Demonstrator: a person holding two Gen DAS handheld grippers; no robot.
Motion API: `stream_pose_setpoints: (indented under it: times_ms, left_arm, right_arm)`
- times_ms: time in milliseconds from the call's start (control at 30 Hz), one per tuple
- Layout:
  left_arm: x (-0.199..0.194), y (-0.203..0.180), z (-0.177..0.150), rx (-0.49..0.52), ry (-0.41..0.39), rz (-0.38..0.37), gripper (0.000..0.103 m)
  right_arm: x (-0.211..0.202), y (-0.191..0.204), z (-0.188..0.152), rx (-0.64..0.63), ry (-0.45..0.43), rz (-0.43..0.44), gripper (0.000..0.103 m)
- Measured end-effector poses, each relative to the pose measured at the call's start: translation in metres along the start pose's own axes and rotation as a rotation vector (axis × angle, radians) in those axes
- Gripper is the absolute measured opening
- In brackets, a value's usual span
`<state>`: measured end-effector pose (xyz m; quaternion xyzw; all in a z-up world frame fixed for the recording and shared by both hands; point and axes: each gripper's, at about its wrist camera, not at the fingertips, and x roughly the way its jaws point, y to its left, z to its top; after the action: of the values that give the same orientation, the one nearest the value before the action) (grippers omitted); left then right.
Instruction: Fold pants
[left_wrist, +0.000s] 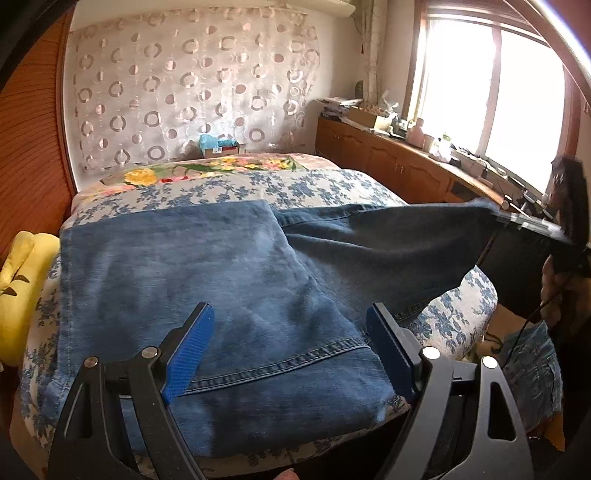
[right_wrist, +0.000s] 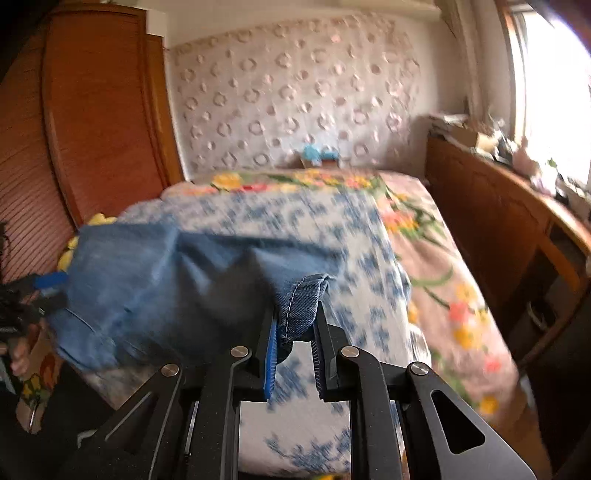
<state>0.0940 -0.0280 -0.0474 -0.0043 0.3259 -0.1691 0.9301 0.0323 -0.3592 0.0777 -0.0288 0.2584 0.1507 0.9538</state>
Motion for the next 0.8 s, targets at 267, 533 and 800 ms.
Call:
stream_pose_setpoints:
  times_ms: [267,533,800]
  left_arm:
    - [-0.023,0.011,0.002,-0.017,-0.042,0.014,0.085]
    - [-0.044,0.031,-0.006,-0.045,-0.066,0.044,0.085]
    - [-0.057,0.056,-0.022,-0.093,-0.061,0.069,0.085]
  right_arm:
    - [-0.026,0.055,0.049,-0.128,-0.093,0.062,0.016]
    - [-0.021,0.118,0.085,-0.250,-0.138,0.192,0.016]
    - [0.005,0.181,0.100,-0.325,-0.088,0.383,0.016]
